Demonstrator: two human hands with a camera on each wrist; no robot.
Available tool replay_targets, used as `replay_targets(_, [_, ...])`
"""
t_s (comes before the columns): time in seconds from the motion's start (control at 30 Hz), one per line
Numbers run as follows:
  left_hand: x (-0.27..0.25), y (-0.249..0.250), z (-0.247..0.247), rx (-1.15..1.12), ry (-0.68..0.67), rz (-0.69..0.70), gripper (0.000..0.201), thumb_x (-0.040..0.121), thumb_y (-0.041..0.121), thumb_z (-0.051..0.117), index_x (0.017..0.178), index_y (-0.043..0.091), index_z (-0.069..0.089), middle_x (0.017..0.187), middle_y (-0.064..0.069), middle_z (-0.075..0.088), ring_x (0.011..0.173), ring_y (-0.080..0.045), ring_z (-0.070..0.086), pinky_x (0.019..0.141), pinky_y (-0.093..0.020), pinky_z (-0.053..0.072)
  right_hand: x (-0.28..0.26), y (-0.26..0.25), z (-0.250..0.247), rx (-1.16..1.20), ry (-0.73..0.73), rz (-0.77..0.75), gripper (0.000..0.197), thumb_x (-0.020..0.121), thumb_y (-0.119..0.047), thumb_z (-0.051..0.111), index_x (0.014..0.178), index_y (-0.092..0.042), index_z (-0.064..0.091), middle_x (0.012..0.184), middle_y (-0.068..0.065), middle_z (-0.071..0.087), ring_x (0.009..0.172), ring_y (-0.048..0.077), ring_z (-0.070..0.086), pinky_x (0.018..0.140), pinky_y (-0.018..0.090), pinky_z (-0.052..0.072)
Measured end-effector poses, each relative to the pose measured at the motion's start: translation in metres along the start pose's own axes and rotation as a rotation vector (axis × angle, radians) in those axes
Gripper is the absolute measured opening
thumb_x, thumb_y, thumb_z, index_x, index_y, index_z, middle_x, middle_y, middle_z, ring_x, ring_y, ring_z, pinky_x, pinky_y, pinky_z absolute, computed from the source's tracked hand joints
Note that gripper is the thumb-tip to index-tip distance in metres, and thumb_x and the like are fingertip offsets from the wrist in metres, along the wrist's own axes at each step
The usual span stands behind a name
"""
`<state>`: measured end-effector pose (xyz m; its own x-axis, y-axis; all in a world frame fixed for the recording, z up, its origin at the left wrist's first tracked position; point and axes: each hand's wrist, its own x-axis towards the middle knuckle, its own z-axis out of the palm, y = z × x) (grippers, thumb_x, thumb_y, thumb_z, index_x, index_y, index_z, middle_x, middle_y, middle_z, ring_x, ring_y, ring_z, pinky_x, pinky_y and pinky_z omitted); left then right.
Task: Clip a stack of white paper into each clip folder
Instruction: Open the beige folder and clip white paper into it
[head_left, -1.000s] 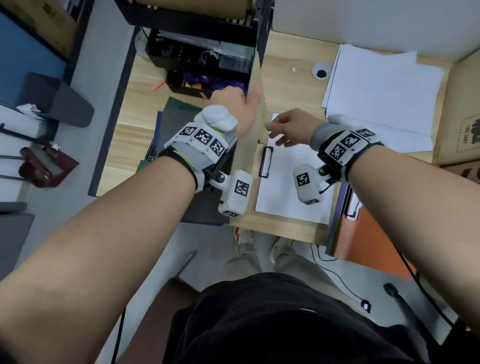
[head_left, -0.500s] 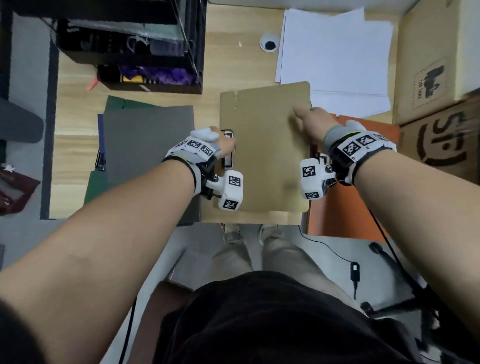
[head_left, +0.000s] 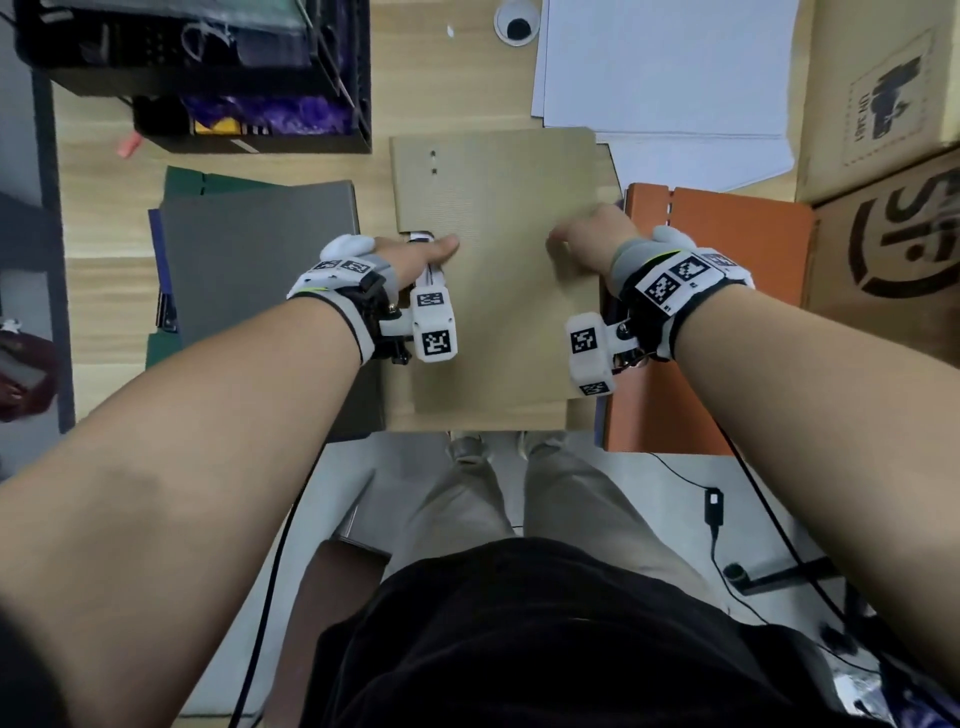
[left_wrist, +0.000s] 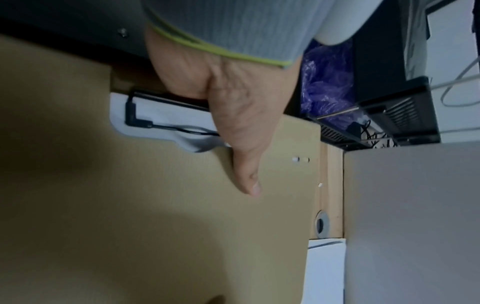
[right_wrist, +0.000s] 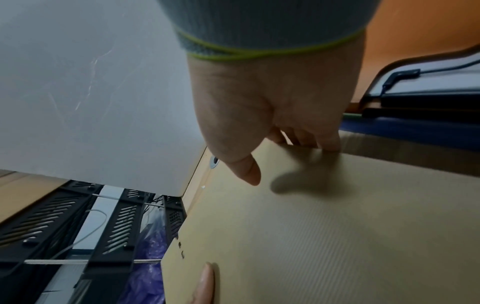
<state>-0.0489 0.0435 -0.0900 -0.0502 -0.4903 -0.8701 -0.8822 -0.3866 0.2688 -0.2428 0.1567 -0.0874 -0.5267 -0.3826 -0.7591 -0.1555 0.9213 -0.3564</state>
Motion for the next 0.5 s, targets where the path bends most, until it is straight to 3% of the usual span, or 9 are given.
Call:
replay_targets(0.1, [-0.004, 0.004, -0.009, 0.038, 0.045, 0.029, 0.087, 0.037, 0.096, 0.062, 0.071, 0.016, 0.067, 0.071, -0.007, 0.074, 0.075, -0.031, 0.074, 0.082, -0.040, 0.056, -0.005, -0.004, 0.001, -0.026, -0.013, -0.095, 0.041, 0.098, -0.001, 0.041, 0.138, -0.005, 0.051, 0.134, 0.018, 0.057, 0.122, 0.036, 0.055, 0.101, 0.037, 0.046])
replay_targets(0.23, [-0.015, 0.018, -0.021, 0.030, 0.089, 0.104, 0.080, 0.033, 0.096, 0.063, 0.047, 0.017, 0.058, 0.064, -0.010, 0.072, 0.065, -0.031, 0.072, 0.084, -0.044, 0.057, -0.004, -0.010, -0.008, 0.244, 0.059, -0.063, 0.040, 0.091, -0.026, 0.060, 0.125, -0.005, 0.060, 0.127, 0.013, 0.063, 0.118, 0.031, 0.060, 0.099, 0.037, 0.049])
replay_targets(0.27, [-0.022, 0.024, -0.022, 0.022, 0.074, 0.121, 0.076, 0.036, 0.093, 0.066, 0.051, 0.019, 0.059, 0.063, -0.010, 0.071, 0.062, -0.030, 0.071, 0.082, -0.043, 0.058, -0.006, -0.011, -0.015, 0.269, 0.064, -0.065, 0.038, 0.091, -0.026, 0.059, 0.123, -0.005, 0.059, 0.125, 0.012, 0.064, 0.117, 0.031, 0.060, 0.101, 0.038, 0.048])
replay_targets(0.33, [-0.039, 0.040, -0.021, -0.013, 0.059, 0.152, 0.075, 0.051, 0.084, 0.071, 0.083, 0.016, 0.065, 0.065, -0.008, 0.069, 0.060, -0.026, 0.067, 0.066, -0.033, 0.056, -0.005, -0.008, -0.030, 0.305, 0.096, -0.059, 0.041, 0.091, -0.030, 0.057, 0.124, -0.005, 0.057, 0.123, 0.010, 0.065, 0.114, 0.030, 0.061, 0.103, 0.040, 0.047])
replay_targets(0.4, [-0.050, 0.055, -0.012, -0.061, 0.035, 0.194, 0.075, 0.067, 0.070, 0.074, 0.107, 0.009, 0.057, 0.077, -0.008, 0.067, 0.065, -0.021, 0.064, 0.052, -0.027, 0.047, -0.007, -0.004, -0.046, 0.298, 0.157, -0.007, 0.055, 0.084, -0.039, 0.059, 0.128, -0.007, 0.052, 0.120, 0.008, 0.065, 0.114, 0.030, 0.060, 0.103, 0.040, 0.046])
replay_targets(0.5, [-0.066, 0.076, 0.018, -0.175, -0.052, 0.276, 0.037, 0.089, 0.047, 0.067, 0.093, 0.012, 0.054, 0.072, -0.001, 0.061, 0.059, -0.014, 0.059, 0.049, -0.022, 0.048, 0.004, 0.021, -0.071, 0.275, 0.264, 0.078, 0.061, 0.084, -0.035, 0.059, 0.134, -0.005, 0.044, 0.124, 0.010, 0.061, 0.118, 0.030, 0.057, 0.100, 0.035, 0.044])
